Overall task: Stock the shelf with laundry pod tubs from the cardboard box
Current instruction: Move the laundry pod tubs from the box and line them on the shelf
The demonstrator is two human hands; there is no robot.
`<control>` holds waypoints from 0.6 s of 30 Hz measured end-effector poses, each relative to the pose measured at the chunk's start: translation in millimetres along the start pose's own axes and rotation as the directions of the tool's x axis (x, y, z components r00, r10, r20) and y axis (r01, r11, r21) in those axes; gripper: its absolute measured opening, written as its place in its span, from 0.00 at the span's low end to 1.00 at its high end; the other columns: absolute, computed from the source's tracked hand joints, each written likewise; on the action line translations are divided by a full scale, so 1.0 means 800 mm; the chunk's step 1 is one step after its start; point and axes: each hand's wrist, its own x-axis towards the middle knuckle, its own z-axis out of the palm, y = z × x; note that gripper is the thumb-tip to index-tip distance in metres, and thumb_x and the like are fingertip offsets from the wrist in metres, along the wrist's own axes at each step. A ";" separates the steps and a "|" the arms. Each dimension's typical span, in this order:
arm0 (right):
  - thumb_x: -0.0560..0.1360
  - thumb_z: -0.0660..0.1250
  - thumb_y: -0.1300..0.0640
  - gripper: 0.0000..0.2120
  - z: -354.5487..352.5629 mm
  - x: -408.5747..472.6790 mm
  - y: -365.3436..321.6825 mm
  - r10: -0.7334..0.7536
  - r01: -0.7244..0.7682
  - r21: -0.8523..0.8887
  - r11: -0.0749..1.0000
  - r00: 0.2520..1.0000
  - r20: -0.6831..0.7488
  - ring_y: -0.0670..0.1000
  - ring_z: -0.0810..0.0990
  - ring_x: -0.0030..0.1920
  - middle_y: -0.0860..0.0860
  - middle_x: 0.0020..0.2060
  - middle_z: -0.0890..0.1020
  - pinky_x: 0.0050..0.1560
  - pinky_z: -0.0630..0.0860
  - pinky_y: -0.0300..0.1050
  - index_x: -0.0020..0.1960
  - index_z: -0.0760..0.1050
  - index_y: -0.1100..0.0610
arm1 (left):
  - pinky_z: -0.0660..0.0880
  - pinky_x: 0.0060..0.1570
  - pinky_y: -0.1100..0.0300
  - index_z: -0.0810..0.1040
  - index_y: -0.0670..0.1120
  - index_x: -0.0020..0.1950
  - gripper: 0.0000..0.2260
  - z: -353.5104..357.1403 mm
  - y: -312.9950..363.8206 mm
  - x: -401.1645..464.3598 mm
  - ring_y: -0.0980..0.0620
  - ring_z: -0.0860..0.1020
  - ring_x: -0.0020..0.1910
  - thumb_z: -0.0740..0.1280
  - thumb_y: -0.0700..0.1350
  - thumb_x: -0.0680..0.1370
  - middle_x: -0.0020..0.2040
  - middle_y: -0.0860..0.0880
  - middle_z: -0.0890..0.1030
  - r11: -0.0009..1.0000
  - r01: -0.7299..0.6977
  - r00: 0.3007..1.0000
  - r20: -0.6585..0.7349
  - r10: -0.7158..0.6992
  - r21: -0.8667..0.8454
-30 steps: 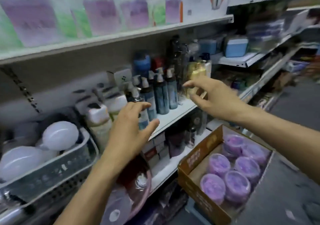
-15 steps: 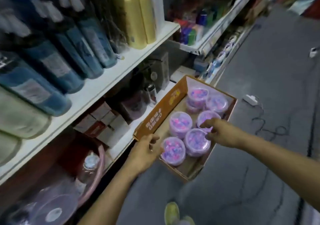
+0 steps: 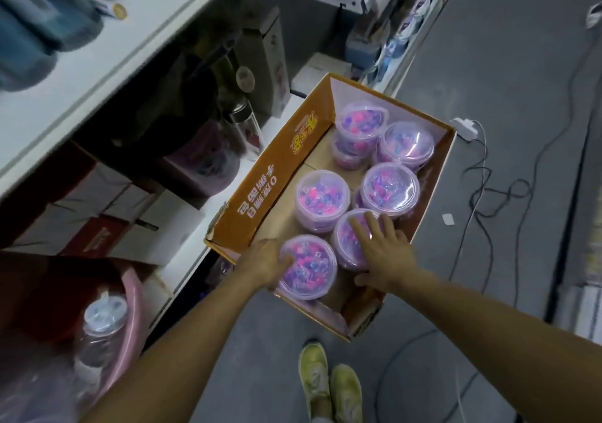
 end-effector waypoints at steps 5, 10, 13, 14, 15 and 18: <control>0.72 0.66 0.43 0.43 0.009 0.000 0.014 -0.069 0.052 -0.124 0.991 0.989 -0.133 0.63 0.50 0.75 0.56 0.77 0.50 0.64 0.69 0.55 0.77 0.46 0.54 | 0.71 0.30 0.63 0.75 0.45 0.49 0.11 -0.005 0.000 0.002 0.54 0.77 0.37 0.70 0.52 0.75 0.43 0.49 0.77 0.971 0.076 0.996 0.056 -0.065 -0.226; 0.71 0.69 0.51 0.30 -0.003 -0.014 0.028 -0.180 0.181 -0.017 0.983 0.962 -0.203 0.60 0.70 0.68 0.54 0.69 0.71 0.50 0.79 0.54 0.71 0.67 0.55 | 0.72 0.31 0.63 0.71 0.45 0.36 0.14 -0.010 -0.001 -0.018 0.54 0.79 0.41 0.77 0.45 0.68 0.41 0.48 0.80 0.816 0.061 0.996 -0.022 -0.090 -0.575; 0.76 0.63 0.53 0.20 -0.031 -0.029 0.029 -0.115 0.160 0.144 0.977 0.954 -0.278 0.55 0.74 0.64 0.51 0.65 0.76 0.56 0.75 0.48 0.68 0.70 0.50 | 0.72 0.27 0.66 0.69 0.45 0.35 0.15 -0.015 0.006 -0.038 0.53 0.77 0.39 0.76 0.41 0.68 0.39 0.49 0.79 0.638 0.050 0.983 -0.074 -0.167 -0.768; 0.76 0.63 0.53 0.19 -0.042 -0.034 0.029 -0.097 0.150 0.171 0.974 0.954 -0.283 0.54 0.76 0.61 0.51 0.62 0.78 0.55 0.75 0.47 0.66 0.72 0.49 | 0.73 0.27 0.64 0.68 0.45 0.35 0.16 -0.016 0.007 -0.046 0.53 0.77 0.38 0.76 0.41 0.68 0.39 0.49 0.79 0.574 0.044 0.978 -0.083 -0.193 -0.818; 0.76 0.63 0.53 0.18 -0.052 -0.040 0.029 -0.088 0.149 0.190 0.970 0.951 -0.297 0.55 0.77 0.59 0.52 0.60 0.79 0.54 0.75 0.47 0.65 0.73 0.48 | 0.76 0.30 0.62 0.68 0.46 0.35 0.15 -0.020 0.009 -0.058 0.52 0.79 0.39 0.76 0.41 0.68 0.41 0.47 0.81 0.511 0.036 0.973 -0.085 -0.213 -0.859; 0.75 0.66 0.53 0.17 -0.081 -0.064 0.024 -0.082 0.191 0.263 0.946 0.922 -0.378 0.55 0.78 0.57 0.52 0.58 0.80 0.53 0.76 0.49 0.65 0.75 0.48 | 0.79 0.33 0.57 0.71 0.45 0.38 0.13 -0.028 0.009 -0.105 0.51 0.82 0.35 0.76 0.43 0.70 0.44 0.41 0.83 0.330 -0.002 0.966 -0.087 -0.242 -0.944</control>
